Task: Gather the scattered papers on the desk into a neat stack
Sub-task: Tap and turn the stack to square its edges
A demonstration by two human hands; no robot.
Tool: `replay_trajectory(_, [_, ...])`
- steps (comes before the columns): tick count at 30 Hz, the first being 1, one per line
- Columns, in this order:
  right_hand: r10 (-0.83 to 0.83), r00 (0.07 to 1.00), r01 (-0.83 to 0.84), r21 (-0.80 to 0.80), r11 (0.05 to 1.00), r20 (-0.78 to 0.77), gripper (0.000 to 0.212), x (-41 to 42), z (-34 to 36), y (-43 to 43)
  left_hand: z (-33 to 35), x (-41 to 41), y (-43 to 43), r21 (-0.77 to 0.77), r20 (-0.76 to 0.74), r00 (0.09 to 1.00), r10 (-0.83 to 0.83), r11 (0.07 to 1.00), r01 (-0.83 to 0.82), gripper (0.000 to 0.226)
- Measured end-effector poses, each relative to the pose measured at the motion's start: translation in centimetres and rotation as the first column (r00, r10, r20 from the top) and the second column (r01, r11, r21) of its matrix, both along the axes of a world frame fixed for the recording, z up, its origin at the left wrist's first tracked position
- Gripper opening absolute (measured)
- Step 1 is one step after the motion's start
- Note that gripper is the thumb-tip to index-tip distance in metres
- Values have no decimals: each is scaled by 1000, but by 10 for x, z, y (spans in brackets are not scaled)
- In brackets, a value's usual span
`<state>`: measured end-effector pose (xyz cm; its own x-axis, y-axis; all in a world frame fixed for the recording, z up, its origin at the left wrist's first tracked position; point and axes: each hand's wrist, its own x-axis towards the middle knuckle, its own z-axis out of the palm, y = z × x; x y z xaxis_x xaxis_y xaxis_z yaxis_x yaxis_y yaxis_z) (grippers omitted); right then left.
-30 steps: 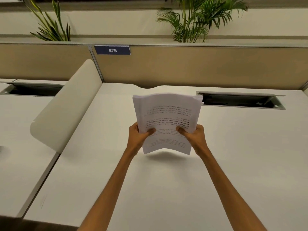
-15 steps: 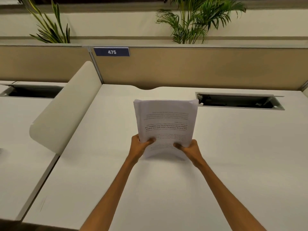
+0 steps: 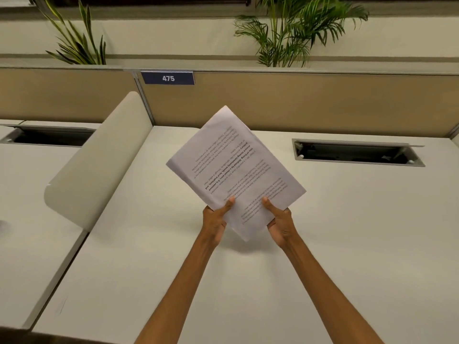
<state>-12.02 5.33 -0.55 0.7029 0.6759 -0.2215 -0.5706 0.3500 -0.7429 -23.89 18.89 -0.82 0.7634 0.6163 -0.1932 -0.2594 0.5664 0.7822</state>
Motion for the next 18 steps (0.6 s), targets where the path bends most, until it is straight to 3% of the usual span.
replay_trajectory(7, [21, 966, 30, -189, 982, 258, 32, 41, 8, -23, 18, -46, 70, 120, -47, 999, -24, 992, 30, 54])
replay_trajectory(10, [73, 954, 4, -257, 966, 290, 35, 55, 11, -31, 26, -64, 90, 241, -198, 979, -55, 965, 103, 51])
replay_trajectory(15, [205, 905, -56, -372, 926, 372, 41, 63, 22, -35, 34, -61, 88, 442, -460, 884, -87, 840, 313, 54])
replay_trajectory(18, [200, 899, -24, -412, 911, 390, 37, 59, 25, -33, 36, -48, 75, 430, -422, 907, -12, 877, 212, 43])
